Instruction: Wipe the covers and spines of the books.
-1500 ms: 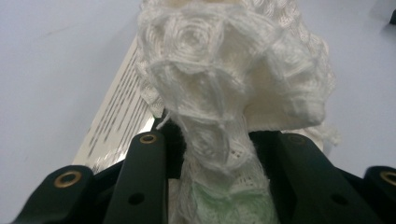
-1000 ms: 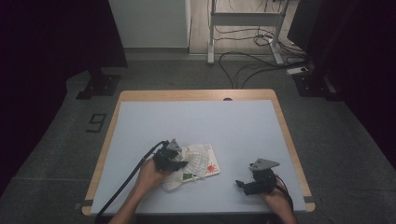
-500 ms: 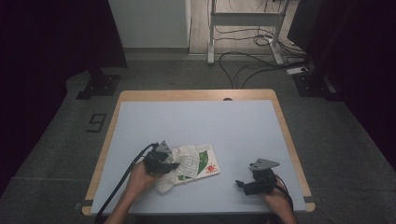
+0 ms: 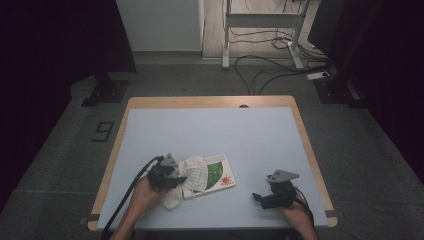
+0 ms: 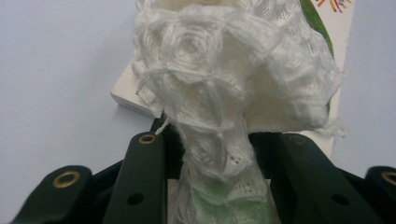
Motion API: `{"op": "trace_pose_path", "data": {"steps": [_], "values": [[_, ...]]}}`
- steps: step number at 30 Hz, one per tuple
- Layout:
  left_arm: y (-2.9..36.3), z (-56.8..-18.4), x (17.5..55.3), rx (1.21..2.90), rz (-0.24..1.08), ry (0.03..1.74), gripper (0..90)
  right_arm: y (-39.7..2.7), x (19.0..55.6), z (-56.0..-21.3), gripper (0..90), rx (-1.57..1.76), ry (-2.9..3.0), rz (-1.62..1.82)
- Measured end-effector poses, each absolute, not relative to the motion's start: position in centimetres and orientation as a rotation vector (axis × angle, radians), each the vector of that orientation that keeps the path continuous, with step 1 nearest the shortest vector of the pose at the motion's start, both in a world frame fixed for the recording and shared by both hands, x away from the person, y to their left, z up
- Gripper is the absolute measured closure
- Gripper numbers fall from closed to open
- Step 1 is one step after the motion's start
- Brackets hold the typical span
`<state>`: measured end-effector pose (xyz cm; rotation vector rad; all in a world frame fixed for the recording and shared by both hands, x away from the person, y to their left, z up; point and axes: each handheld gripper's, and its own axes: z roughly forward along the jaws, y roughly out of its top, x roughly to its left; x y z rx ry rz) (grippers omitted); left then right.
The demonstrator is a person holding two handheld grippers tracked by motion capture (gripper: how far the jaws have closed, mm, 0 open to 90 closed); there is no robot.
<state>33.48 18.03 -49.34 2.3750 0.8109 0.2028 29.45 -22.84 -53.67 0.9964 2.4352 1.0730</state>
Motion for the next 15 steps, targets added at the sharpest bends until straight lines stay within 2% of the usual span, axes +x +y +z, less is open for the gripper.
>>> {"op": "trace_pose_path", "data": {"steps": [15], "values": [[17.5, -49.4, 31.3, 2.382, 0.196, 0.784, 65.1, -22.8, 29.5, -53.7, 7.3, 0.996, 2.435, 1.073]]}}
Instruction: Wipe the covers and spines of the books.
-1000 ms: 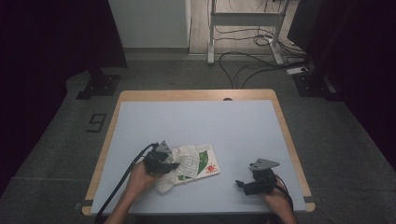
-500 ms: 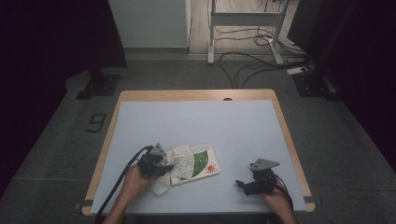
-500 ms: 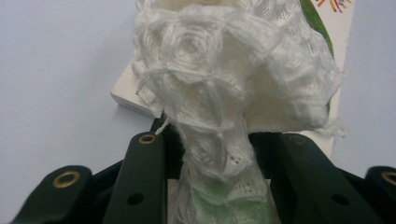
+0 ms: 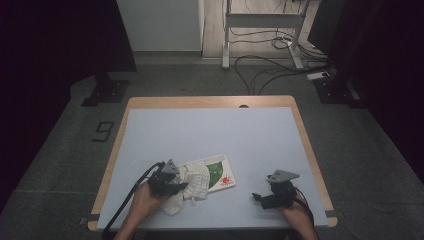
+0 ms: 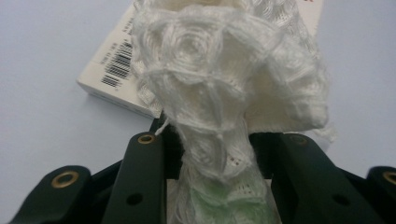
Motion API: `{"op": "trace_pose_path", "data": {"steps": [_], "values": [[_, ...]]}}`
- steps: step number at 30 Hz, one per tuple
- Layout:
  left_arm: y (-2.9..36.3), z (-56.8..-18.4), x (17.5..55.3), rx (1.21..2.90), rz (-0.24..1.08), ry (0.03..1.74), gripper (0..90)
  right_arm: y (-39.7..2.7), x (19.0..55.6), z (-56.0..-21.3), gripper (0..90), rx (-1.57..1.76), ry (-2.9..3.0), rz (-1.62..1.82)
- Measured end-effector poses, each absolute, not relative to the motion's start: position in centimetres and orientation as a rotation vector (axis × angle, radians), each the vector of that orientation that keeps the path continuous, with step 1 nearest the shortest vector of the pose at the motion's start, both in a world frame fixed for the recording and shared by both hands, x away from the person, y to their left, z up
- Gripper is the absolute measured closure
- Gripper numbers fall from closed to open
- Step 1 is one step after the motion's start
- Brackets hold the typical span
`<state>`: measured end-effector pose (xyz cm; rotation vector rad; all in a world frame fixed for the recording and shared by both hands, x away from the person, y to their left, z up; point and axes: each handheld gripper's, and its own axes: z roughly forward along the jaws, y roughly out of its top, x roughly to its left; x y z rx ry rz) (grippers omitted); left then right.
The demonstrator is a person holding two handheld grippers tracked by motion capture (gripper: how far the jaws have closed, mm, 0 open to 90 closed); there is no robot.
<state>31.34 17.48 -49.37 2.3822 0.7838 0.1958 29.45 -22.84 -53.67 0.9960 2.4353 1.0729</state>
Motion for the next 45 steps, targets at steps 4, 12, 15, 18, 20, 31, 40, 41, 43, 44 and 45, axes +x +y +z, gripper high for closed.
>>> {"op": "trace_pose_path", "data": {"steps": [4, 12, 15, 18, 20, 31, 40, 41, 43, 44, 45], "values": [[17.2, -49.3, 30.5, 2.397, 0.187, 0.765, 64.8, -22.8, 29.5, -53.7, 7.3, 0.996, 2.435, 1.073], [16.9, -49.2, 30.4, 2.410, 0.200, 0.760, 64.8, -22.8, 29.5, -53.7, 7.3, 0.996, 2.436, 1.073], [16.7, -49.2, 30.6, 2.395, 0.192, 0.758, 64.8, -22.8, 29.5, -53.7, 7.3, 0.996, 2.435, 1.073], [16.1, -49.3, 31.0, 2.389, 0.170, 0.749, 64.8, -22.8, 29.5, -53.7, 7.3, 0.997, 2.436, 1.073], [15.7, -49.3, 31.2, 2.388, 0.165, 0.743, 64.9, -22.8, 29.5, -53.7, 7.3, 0.996, 2.436, 1.073], [13.0, -49.5, 32.3, 2.384, 0.141, 0.709, 64.9, -22.8, 29.5, -53.7, 7.3, 0.997, 2.436, 1.073], [10.9, -49.5, 33.2, 2.403, 0.132, 0.677, 64.9, -22.8, 29.5, -53.7, 7.3, 0.996, 2.436, 1.073], [10.7, -49.6, 33.4, 2.403, 0.131, 0.674, 64.9, -22.8, 29.5, -53.7, 7.3, 0.997, 2.436, 1.073], [10.3, -49.6, 33.6, 2.399, 0.126, 0.673, 65.0, -22.8, 29.5, -53.7, 7.3, 0.997, 2.436, 1.073], [10.1, -49.6, 33.7, 2.400, 0.123, 0.669, 65.0, -22.8, 29.5, -53.7, 7.3, 0.997, 2.436, 1.073], [9.9, -49.6, 33.8, 2.401, 0.123, 0.664, 65.0, -22.8, 29.5, -53.7, 7.3, 0.997, 2.436, 1.073]]}}
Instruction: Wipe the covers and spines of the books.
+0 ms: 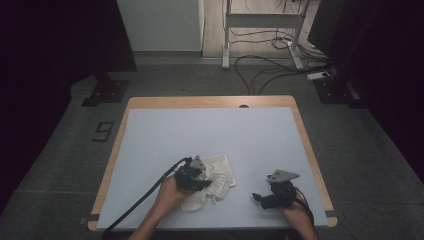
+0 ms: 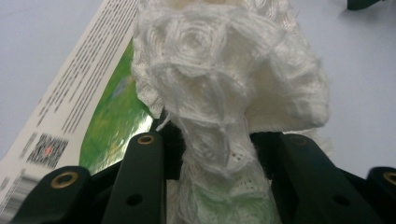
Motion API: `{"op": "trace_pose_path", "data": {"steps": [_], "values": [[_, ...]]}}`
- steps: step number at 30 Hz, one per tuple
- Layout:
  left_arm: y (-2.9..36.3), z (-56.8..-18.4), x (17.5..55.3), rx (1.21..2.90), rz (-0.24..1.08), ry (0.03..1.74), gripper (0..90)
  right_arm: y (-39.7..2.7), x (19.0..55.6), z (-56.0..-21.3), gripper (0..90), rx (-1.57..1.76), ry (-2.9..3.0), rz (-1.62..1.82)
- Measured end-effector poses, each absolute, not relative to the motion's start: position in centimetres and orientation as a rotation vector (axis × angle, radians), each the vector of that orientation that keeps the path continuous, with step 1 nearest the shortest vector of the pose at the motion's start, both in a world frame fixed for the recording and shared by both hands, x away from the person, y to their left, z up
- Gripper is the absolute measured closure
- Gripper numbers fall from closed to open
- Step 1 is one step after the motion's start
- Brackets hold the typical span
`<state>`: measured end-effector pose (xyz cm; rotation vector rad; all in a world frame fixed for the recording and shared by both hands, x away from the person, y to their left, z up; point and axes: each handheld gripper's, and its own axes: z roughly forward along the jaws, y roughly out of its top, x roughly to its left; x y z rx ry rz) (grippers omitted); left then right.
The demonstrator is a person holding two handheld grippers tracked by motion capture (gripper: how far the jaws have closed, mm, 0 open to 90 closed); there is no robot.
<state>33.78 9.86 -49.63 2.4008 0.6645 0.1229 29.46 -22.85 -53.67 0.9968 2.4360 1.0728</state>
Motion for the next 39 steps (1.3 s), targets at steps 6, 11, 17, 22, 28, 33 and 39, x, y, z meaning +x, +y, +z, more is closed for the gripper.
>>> {"op": "trace_pose_path", "data": {"steps": [6, 11, 17, 22, 28, 33, 39], "values": [[8.5, -49.7, 34.3, 2.402, 0.111, 0.648, 65.0, -22.8, 29.5, -53.7, 7.3, 0.997, 2.436, 1.073], [7.5, -49.8, 34.7, 2.401, 0.107, 0.638, 65.0, -22.8, 29.5, -53.7, 7.3, 0.997, 2.436, 1.073], [6.0, -49.8, 35.2, 2.408, 0.099, 0.615, 65.0, -22.9, 29.5, -53.7, 7.3, 0.997, 2.437, 1.073], [5.0, -49.8, 35.5, 2.412, 0.095, 0.603, 65.0, -22.8, 29.5, -53.7, 7.3, 0.998, 2.435, 1.073], [3.5, -49.9, 36.0, 2.416, 0.093, 0.588, 65.0, -22.8, 29.5, -53.7, 7.3, 0.998, 2.436, 1.073], [2.5, -50.0, 36.4, 2.411, 0.092, 0.578, 64.9, -22.9, 29.5, -53.7, 7.3, 0.996, 2.437, 1.072], [1.7, -50.2, 36.7, 2.397, 0.084, 0.573, 64.9, -22.9, 29.5, -53.7, 7.3, 0.998, 2.436, 1.073]]}}
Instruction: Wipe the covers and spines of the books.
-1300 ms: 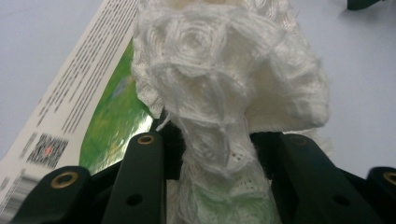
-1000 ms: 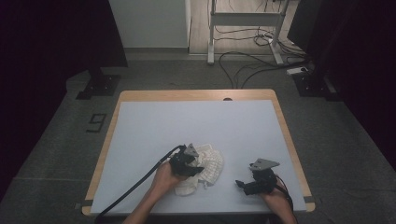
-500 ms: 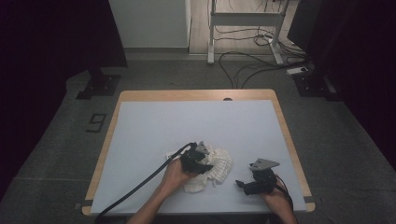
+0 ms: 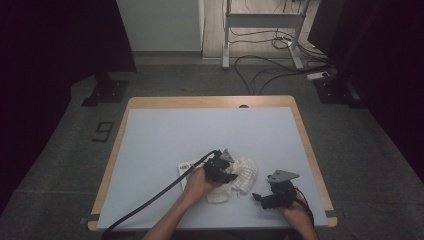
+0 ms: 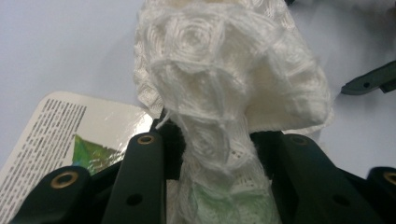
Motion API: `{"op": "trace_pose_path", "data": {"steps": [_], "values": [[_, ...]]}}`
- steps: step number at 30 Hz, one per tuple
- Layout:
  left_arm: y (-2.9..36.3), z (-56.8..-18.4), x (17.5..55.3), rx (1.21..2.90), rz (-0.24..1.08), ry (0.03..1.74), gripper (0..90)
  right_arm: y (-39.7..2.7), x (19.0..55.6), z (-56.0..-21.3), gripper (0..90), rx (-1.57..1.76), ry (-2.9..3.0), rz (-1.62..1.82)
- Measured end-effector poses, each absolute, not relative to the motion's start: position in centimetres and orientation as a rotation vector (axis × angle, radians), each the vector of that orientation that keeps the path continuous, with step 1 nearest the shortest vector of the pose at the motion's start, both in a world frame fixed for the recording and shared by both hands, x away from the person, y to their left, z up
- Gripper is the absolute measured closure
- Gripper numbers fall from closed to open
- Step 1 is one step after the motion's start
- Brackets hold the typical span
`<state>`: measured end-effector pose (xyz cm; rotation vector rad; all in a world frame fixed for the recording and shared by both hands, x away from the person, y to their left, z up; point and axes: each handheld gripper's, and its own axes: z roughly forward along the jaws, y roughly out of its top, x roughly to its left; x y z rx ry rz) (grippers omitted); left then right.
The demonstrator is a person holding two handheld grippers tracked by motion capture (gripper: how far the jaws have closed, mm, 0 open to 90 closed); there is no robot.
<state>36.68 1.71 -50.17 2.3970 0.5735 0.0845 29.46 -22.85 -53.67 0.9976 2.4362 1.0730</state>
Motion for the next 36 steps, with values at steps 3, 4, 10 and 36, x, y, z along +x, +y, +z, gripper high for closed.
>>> {"op": "trace_pose_path", "data": {"steps": [3, 4, 10, 36], "values": [[1.6, -50.2, 36.7, 2.397, 0.084, 0.567, 65.0, -22.9, 29.5, -53.7, 7.3, 0.996, 2.437, 1.073], [1.7, -50.2, 36.7, 2.396, 0.084, 0.567, 65.0, -22.9, 29.5, -53.7, 7.3, 0.996, 2.437, 1.073], [1.8, -50.1, 36.8, 2.384, 0.064, 0.582, 65.6, -22.9, 29.5, -53.7, 7.3, 0.996, 2.437, 1.072], [4.4, -42.5, 36.5, 2.277, 0.130, 0.569, 66.4, -22.8, 29.5, -53.7, 7.3, 0.997, 2.435, 1.074]]}}
